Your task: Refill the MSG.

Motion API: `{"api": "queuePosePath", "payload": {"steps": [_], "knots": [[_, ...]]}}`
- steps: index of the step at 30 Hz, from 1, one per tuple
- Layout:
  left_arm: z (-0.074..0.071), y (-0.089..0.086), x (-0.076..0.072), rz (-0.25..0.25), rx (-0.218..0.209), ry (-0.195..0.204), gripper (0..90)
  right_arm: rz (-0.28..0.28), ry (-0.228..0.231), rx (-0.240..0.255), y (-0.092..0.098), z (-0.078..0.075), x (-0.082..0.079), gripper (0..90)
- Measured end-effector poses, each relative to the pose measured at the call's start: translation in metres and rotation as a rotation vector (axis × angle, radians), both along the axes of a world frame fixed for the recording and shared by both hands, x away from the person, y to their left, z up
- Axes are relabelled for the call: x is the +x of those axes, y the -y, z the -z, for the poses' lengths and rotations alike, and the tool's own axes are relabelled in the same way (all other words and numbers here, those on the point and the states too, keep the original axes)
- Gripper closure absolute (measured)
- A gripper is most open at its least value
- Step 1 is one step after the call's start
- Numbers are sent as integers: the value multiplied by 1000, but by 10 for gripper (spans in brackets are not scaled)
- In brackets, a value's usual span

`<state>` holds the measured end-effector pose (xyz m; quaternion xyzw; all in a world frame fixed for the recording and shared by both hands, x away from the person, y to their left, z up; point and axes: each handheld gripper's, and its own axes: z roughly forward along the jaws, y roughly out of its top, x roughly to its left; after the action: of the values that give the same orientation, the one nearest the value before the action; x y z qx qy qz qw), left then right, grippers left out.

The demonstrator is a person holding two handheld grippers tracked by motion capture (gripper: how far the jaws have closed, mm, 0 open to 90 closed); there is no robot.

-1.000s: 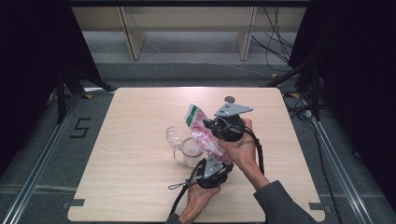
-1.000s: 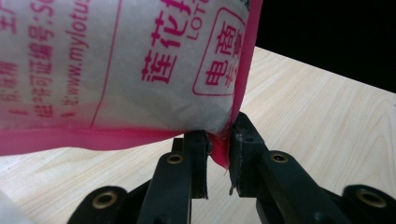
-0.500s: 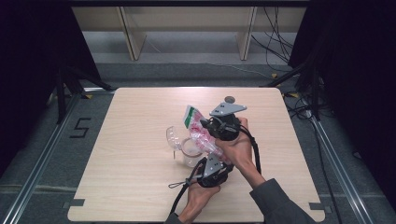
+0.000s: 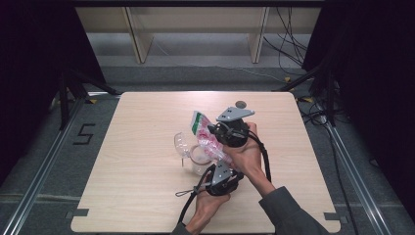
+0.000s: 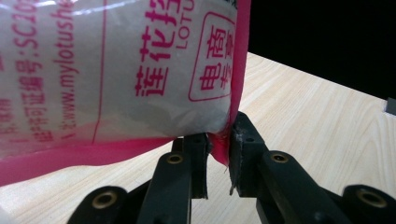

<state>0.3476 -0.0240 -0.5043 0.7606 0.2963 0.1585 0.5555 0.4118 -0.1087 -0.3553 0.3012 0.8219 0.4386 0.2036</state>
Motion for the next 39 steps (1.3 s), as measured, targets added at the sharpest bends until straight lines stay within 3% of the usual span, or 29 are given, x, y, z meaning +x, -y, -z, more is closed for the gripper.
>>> {"api": "queuePosePath", "payload": {"steps": [8,10,13,21,25,28,39], "knots": [[0,0,0,5,-1,2,784,3,4,-16,0,-1,0,900],[-1,-1,0,11,2,5,784,24,-1,7,-3,1,-2,900],[-1,-2,1,12,-1,9,784,4,3,-13,-2,-1,0,900],[-1,-1,1,11,-7,8,784,18,1,-5,-6,0,-1,900],[-1,-1,1,9,-12,2,784,0,25,-23,-8,1,0,900],[-2,-2,2,13,-14,5,784,-12,15,-37,-9,0,0,900],[-3,-2,2,17,-10,11,784,-3,13,-28,-10,0,-1,900]]}}
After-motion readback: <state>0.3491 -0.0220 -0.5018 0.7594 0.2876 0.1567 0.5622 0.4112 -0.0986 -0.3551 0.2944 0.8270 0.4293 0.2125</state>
